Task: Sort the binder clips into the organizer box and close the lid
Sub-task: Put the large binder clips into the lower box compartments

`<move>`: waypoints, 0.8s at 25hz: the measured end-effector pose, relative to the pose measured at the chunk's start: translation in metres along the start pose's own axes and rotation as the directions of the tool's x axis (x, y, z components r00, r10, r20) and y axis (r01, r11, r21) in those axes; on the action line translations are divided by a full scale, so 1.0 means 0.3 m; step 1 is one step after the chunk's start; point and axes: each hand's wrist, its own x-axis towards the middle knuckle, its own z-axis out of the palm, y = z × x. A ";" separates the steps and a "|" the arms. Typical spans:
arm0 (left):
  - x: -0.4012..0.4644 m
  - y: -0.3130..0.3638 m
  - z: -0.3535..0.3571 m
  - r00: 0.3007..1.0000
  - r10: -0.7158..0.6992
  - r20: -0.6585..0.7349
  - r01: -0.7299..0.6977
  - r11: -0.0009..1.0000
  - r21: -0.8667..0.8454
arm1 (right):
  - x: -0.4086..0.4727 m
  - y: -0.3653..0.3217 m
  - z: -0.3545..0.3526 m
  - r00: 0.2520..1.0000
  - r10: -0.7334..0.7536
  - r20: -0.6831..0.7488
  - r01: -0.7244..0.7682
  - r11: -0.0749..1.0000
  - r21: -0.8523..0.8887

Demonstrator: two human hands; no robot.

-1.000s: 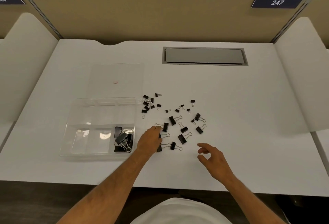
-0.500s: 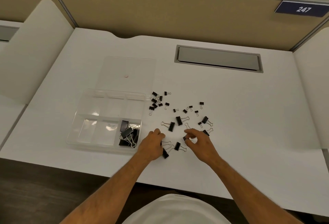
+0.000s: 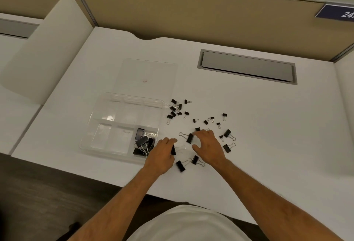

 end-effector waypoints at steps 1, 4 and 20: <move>-0.012 0.002 -0.020 0.999 -0.010 -0.033 0.009 1.000 -0.029 | 0.018 -0.005 0.008 1.000 -0.003 0.016 0.004 0.999 -0.036; -0.053 -0.002 -0.078 0.992 -0.036 -0.120 0.027 0.996 -0.080 | 0.060 -0.014 0.041 0.999 0.009 0.040 -0.004 0.993 -0.119; -0.106 -0.336 -0.351 0.979 -0.027 -0.202 -0.010 0.983 -0.182 | 0.046 -0.306 0.094 0.945 0.207 -0.254 -0.154 0.964 0.216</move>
